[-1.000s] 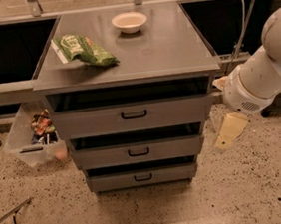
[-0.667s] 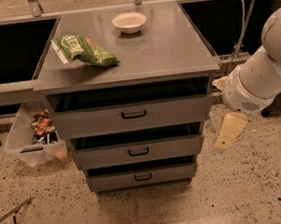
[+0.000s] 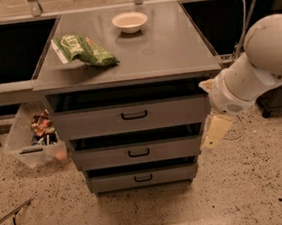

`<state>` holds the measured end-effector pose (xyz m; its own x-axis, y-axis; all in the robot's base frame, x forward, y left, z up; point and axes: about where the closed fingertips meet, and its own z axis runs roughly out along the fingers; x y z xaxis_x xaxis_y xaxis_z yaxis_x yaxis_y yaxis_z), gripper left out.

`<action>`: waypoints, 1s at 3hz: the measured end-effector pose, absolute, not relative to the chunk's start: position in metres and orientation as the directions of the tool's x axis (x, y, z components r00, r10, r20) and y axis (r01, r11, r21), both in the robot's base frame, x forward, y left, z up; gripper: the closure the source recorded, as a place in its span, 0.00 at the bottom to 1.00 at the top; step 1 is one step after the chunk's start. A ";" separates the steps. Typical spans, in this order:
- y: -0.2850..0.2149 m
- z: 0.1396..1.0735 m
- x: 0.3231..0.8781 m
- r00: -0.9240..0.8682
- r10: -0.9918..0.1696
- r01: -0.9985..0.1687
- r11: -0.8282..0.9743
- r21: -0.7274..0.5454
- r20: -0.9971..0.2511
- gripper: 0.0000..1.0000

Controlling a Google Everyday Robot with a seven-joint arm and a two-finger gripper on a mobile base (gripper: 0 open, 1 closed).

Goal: Open top drawer

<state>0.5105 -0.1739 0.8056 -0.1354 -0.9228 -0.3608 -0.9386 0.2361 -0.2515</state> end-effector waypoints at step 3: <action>-0.109 0.768 0.537 0.075 -0.909 -0.963 0.041 -0.267 -0.410 0.00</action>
Offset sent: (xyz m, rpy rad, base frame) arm 0.0362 0.0987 -0.0608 0.0760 -0.0248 0.3430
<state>0.5369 -0.1094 0.7679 0.0748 -0.9091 -0.4098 -0.9628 0.0412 -0.2671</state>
